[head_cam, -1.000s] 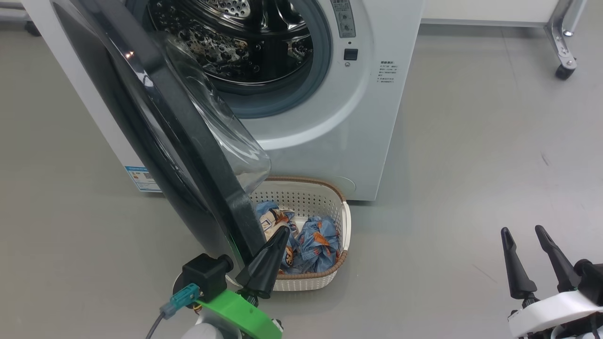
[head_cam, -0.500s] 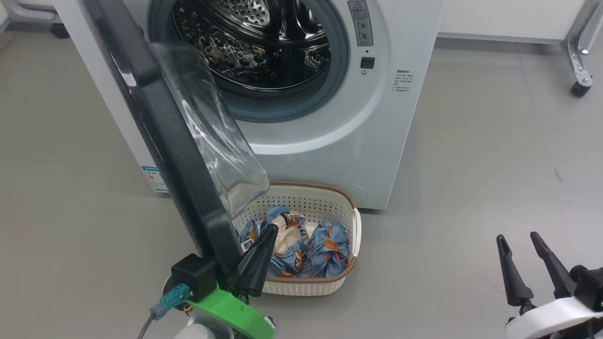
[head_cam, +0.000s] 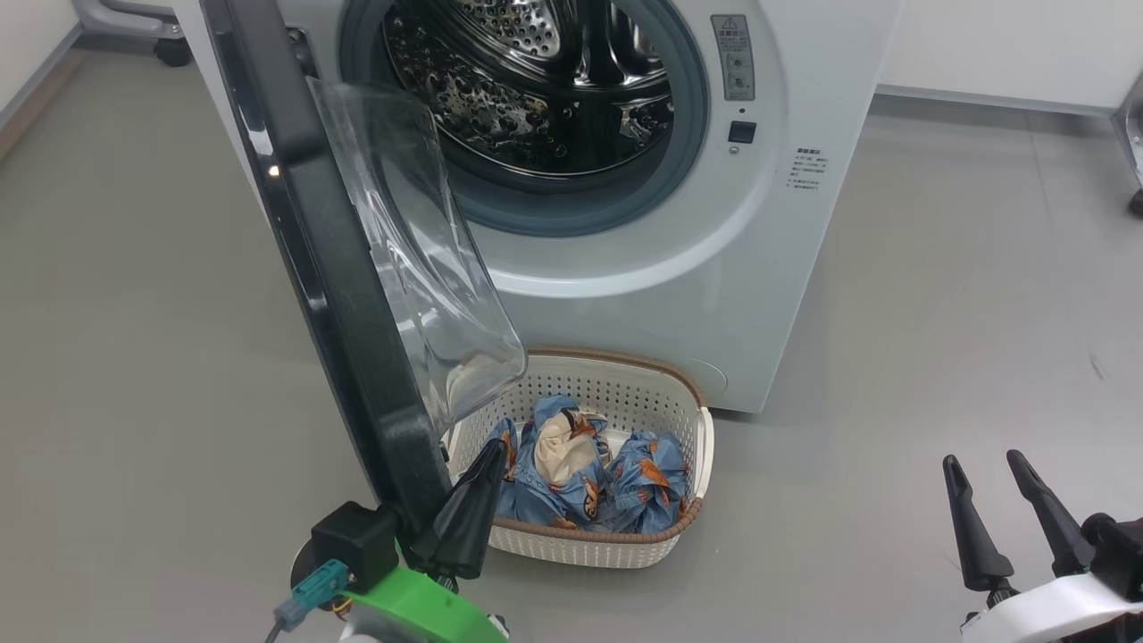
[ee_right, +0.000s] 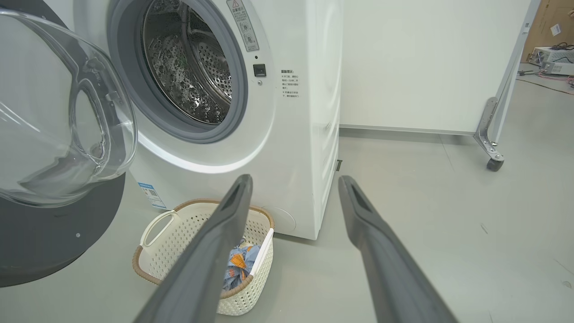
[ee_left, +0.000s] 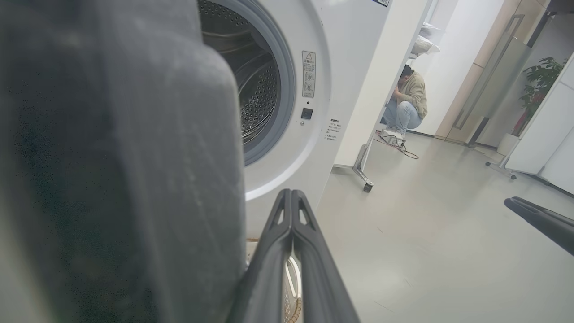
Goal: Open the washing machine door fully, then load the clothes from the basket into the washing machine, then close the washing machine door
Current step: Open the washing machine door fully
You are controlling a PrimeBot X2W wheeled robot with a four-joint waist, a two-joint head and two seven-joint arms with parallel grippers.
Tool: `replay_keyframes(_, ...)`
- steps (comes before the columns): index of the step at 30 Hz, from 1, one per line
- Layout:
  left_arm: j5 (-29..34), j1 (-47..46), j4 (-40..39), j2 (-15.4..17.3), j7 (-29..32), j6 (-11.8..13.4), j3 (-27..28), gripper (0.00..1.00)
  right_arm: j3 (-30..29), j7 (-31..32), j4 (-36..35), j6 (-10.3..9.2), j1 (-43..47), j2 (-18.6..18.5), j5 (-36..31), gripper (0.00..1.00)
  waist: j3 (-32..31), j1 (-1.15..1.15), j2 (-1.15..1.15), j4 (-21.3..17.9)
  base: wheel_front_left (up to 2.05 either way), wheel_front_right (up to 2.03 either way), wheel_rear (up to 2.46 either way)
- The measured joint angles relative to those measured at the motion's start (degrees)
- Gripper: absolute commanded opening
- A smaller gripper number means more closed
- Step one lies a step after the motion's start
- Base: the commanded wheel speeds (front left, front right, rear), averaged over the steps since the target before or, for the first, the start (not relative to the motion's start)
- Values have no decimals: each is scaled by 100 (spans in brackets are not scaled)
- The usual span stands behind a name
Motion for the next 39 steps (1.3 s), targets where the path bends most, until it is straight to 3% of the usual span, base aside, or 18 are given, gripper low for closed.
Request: replay_keyframes(39,178,479,-491,333,0,754,701,0,27,0,-52,0,4,-22,-33,100,31,0,0,983,0,0,0)
